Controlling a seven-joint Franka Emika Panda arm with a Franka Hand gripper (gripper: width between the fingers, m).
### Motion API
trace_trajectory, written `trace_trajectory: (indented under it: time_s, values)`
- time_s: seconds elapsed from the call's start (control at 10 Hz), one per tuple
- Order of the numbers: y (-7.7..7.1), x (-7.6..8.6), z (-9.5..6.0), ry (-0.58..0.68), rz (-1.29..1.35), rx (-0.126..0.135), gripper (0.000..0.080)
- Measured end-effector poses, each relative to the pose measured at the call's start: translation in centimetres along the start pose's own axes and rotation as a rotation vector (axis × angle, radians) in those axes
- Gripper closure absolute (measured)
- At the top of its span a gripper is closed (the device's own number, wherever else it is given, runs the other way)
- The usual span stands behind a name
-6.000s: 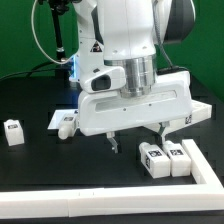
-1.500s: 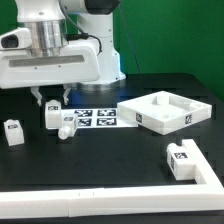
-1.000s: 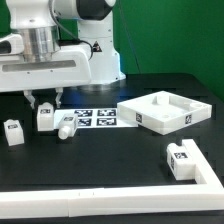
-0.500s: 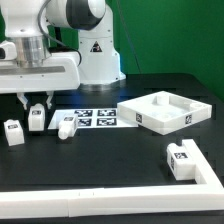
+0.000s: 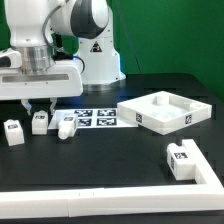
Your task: Assemble one leg
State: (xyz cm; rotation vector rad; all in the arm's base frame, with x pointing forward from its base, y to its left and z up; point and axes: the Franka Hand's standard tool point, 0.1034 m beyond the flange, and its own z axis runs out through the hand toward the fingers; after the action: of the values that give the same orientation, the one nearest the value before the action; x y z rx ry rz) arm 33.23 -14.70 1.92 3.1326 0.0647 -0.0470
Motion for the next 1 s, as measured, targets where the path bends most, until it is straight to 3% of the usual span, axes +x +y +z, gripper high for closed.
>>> trace_trajectory:
  time_s: [0.1,0.2,0.3,0.4,0.5,0.7,1.0]
  values:
    - [0.0,0.0,0.0,0.0,0.0,0.0,0.0515]
    - [0.0,0.0,0.0,0.0,0.0,0.0,0.0432]
    - [-0.1,0.1,-0.1,0.001,-0.001,0.001,0.0298]
    - [-1.4,1.0,-1.1,-0.018,0.03,0.03,0.0298]
    - [-2.8,2.5,-2.7,-0.006,0.033,0.041,0.0182]
    - [-5.6,5.4,-4.5,-0.014,0.076,0.066,0.016]
    - [-13.0,12.8,-6.2,0.006,0.22,0.069,0.015]
